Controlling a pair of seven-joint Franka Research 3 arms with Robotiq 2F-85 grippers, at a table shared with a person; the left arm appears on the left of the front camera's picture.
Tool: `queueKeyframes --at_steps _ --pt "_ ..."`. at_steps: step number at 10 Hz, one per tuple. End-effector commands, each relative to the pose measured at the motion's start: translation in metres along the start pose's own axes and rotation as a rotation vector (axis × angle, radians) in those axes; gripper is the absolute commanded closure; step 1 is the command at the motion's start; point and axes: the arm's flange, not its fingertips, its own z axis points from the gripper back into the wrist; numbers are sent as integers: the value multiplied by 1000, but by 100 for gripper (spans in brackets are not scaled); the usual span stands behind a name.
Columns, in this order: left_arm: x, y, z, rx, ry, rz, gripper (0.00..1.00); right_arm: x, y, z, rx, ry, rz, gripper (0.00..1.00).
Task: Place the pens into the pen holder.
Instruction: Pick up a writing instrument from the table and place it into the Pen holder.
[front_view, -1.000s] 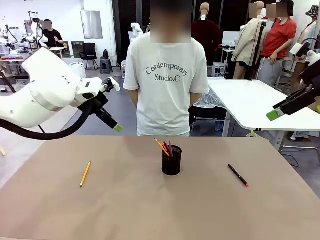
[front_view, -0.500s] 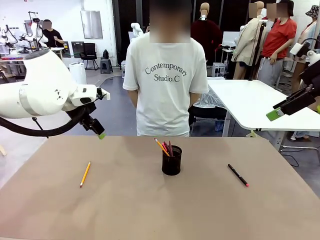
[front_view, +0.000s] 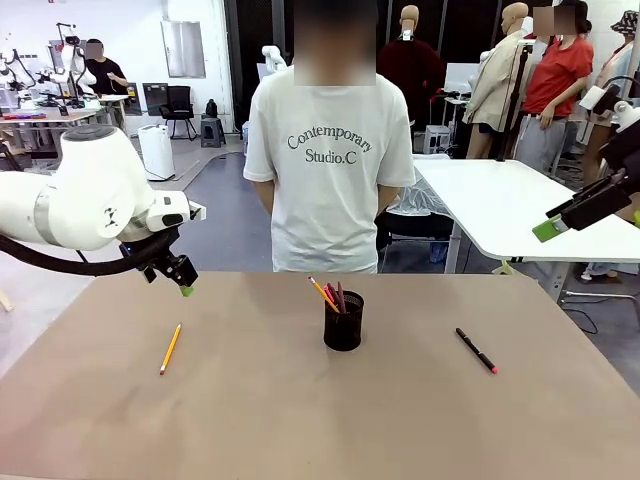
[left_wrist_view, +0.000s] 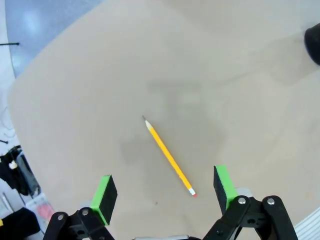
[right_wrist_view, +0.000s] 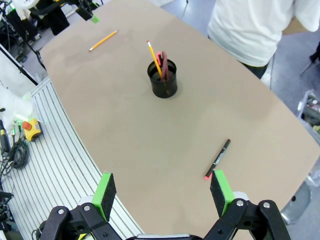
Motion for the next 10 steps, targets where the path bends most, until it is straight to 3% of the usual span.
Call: queueKeyframes --at_steps 1,6,7,10 --pt "6 0 12 -3 -26 -49 0 2 -1 0 18 -24 7 0" --pt "9 -6 10 1 -24 -33 0 2 -1 0 18 -24 7 0" --pt "13 0 -5 30 87 37 0 2 -1 0 18 -24 7 0" --pt "9 6 -29 146 161 131 0 2 -1 0 18 -24 7 0"
